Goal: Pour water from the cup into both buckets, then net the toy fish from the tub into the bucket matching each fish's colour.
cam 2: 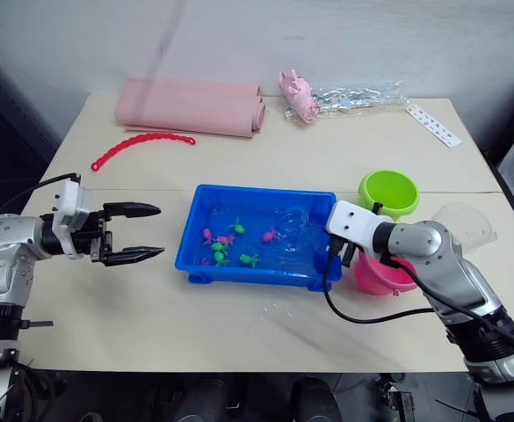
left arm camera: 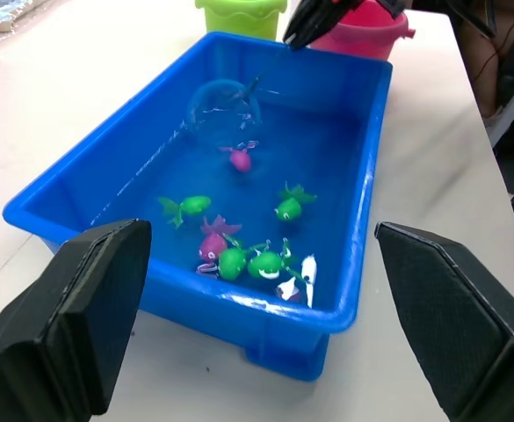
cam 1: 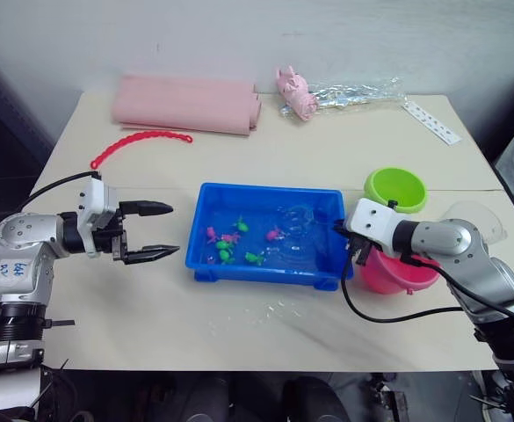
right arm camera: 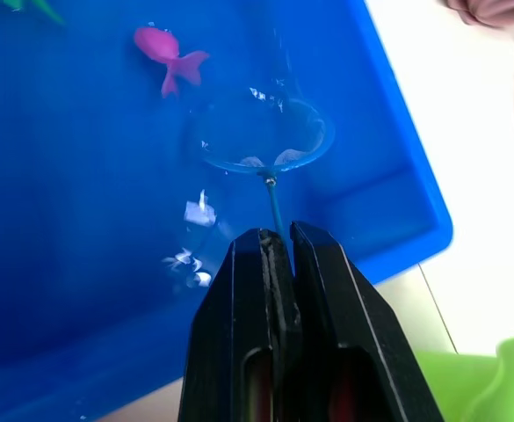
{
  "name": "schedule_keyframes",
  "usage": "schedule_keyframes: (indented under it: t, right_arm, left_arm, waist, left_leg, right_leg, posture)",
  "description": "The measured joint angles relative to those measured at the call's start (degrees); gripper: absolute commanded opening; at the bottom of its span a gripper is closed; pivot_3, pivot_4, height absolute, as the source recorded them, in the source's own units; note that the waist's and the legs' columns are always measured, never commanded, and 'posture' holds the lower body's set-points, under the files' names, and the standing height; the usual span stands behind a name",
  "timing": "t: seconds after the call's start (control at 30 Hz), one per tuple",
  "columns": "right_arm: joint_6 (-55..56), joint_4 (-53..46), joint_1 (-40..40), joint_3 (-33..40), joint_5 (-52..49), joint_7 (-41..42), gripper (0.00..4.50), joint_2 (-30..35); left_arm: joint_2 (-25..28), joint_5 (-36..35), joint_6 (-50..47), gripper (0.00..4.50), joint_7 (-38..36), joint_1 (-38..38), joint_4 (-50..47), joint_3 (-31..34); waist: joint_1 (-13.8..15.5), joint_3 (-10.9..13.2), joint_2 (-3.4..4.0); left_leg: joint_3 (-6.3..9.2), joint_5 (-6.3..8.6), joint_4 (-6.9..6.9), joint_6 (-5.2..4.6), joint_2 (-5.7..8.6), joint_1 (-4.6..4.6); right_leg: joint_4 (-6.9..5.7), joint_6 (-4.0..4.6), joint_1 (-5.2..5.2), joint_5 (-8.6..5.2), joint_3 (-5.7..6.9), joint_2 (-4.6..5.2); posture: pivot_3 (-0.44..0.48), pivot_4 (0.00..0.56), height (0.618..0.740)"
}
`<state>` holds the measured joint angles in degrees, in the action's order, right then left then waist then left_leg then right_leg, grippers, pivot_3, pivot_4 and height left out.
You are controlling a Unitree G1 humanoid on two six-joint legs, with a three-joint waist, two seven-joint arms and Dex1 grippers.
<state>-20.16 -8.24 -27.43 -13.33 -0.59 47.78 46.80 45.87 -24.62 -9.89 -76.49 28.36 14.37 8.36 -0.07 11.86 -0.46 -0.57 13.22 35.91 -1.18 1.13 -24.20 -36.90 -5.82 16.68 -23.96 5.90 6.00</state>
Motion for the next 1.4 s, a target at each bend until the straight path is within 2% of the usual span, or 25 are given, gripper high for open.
schedule_keyframes:
  t: [0.3, 0.57, 0.8, 1.03, 1.4]
  right_arm:
    - [-0.2, -0.9, -0.1, -0.9, -1.0, 5.4, 0.00, -2.0]
    - [-7.2, -3.3, 1.2, 0.8, -6.7, 5.2, 0.00, -7.3]
    - [-10.3, -3.6, 1.5, 3.1, -10.3, 5.1, 0.00, -8.1]
    - [-14.1, -7.7, 4.6, 8.8, -16.6, 6.0, 0.00, -6.8]
    - [-7.2, -11.9, 14.9, 19.0, -20.7, 7.7, 0.00, -3.9]
  left_arm:
    - [0.0, 0.4, 0.0, 4.47, 0.3, 0.5, 0.0, -0.8]
    - [-0.4, 0.4, 0.1, 4.47, 1.2, 0.4, -0.1, -0.9]
    - [-0.6, 0.4, 0.3, 4.47, 1.6, 0.2, -0.2, -0.9]
    - [-2.0, -0.4, -0.3, 4.47, 2.2, 0.1, -1.1, -0.6]
    - [-7.0, -2.6, -2.5, 4.47, 4.5, 3.2, -2.7, -0.5]
  waist:
    - [0.0, 0.0, 0.00]
    - [0.0, 0.0, 0.00]
    - [0.0, 0.0, 0.00]
    - [0.0, 0.0, 0.00]
    - [0.3, 0.0, -0.02]
  left_leg:
    - [0.01, 0.00, 0.00, 0.00, -0.01, 0.00]
    - [0.01, 0.00, 0.02, 0.00, 0.00, 0.00]
    - [0.02, 0.00, 0.01, 0.00, 0.00, 0.00]
    - [0.02, 0.00, -0.01, 0.00, 0.00, 0.01]
    - [0.02, 0.01, 0.03, -0.02, 0.04, -0.02]
  right_leg:
    - [-0.01, 0.00, 0.00, 0.00, 0.00, 0.00]
    - [-0.03, 0.00, 0.00, 0.00, 0.00, 0.01]
    - [-0.03, 0.00, 0.00, 0.00, 0.00, 0.01]
    - [-0.02, 0.00, 0.00, 0.00, -0.01, 0.02]
    - [-0.01, 0.00, -0.03, 0.00, 0.02, 0.03]
  posture:
    - [0.000, 0.150, 0.740]
    - [0.000, 0.150, 0.740]
    - [0.000, 0.150, 0.740]
    - [0.000, 0.150, 0.740]
    - [0.000, 0.150, 0.740]
